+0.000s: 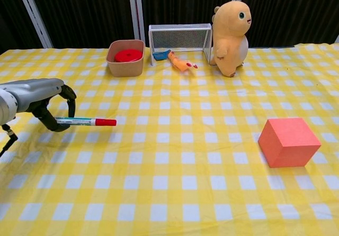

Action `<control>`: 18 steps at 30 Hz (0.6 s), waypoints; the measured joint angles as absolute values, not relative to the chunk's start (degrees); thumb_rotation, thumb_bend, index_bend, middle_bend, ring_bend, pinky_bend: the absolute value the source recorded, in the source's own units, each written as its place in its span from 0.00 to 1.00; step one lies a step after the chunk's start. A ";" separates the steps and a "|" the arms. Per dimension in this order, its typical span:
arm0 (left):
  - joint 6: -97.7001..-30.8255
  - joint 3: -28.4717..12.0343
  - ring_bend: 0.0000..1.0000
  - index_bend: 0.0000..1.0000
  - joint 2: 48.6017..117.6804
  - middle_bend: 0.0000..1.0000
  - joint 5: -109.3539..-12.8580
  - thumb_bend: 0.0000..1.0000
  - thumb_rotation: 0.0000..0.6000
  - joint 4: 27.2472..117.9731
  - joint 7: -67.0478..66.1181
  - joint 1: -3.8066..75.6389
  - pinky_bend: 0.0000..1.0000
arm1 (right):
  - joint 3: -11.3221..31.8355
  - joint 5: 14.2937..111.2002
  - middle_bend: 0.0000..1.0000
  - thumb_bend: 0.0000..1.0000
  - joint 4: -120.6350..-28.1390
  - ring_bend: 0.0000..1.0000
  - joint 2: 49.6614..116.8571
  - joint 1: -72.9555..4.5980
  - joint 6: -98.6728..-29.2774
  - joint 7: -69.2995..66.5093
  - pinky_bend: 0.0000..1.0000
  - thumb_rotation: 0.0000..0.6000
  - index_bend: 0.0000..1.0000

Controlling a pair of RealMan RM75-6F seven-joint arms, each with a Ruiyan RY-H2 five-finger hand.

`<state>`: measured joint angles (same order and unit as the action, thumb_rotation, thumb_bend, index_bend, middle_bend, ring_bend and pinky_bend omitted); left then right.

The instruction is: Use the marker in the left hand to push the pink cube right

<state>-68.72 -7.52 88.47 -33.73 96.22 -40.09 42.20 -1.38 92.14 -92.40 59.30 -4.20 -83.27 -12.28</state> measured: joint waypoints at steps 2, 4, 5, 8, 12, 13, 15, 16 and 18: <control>-68.40 -7.18 0.00 0.53 87.83 0.10 -34.06 0.44 1.00 96.09 -39.72 41.81 0.08 | -1.36 92.04 0.00 0.32 -92.39 0.00 59.33 -4.19 -83.22 -12.24 0.00 1.00 0.00; -68.07 -6.94 0.00 0.50 87.27 0.09 -34.26 0.41 1.00 96.07 -39.54 41.58 0.07 | -1.33 91.96 0.00 0.32 -92.37 0.00 59.33 -4.20 -83.21 -12.21 0.00 1.00 0.00; -67.94 -6.84 0.00 0.49 87.01 0.09 -34.37 0.40 1.00 96.05 -39.45 41.46 0.07 | -1.32 91.95 0.00 0.32 -92.37 0.00 59.31 -4.20 -83.20 -12.23 0.00 1.00 0.00; -67.55 -6.73 0.00 0.44 86.45 0.07 -34.27 0.37 1.00 95.96 -39.21 41.17 0.06 | -1.34 91.96 0.00 0.32 -92.41 0.00 59.26 -4.22 -83.14 -12.24 0.00 1.00 0.00; -67.02 -6.69 0.00 0.40 85.95 0.06 -34.03 0.35 1.00 96.00 -39.04 40.94 0.06 | -1.40 91.95 0.00 0.32 -92.42 0.00 59.24 -4.19 -83.09 -12.32 0.00 1.00 0.00; -67.01 -6.70 0.00 0.40 85.89 0.06 -34.08 0.35 1.00 96.04 -38.93 40.89 0.05 | -1.39 91.94 0.00 0.32 -92.43 0.00 59.25 -4.19 -83.09 -12.35 0.00 1.00 0.00; -67.06 -6.76 0.00 0.37 85.67 0.05 -34.32 0.34 1.00 96.19 -38.55 40.68 0.05 | -1.36 91.92 0.00 0.32 -92.39 0.00 59.25 -4.19 -83.12 -12.33 0.00 1.00 0.00; -67.10 -6.79 0.00 0.36 85.55 0.05 -34.49 0.34 1.00 96.27 -38.36 40.58 0.05 | -1.37 91.91 0.00 0.32 -92.39 0.00 59.24 -4.18 -83.12 -12.35 0.00 1.00 0.00; -67.21 -6.86 0.00 0.35 85.15 0.05 -34.85 0.34 1.00 96.59 -37.90 40.33 0.05 | -1.37 91.93 0.00 0.32 -92.40 0.00 59.22 -4.16 -83.17 -12.37 0.00 1.00 0.00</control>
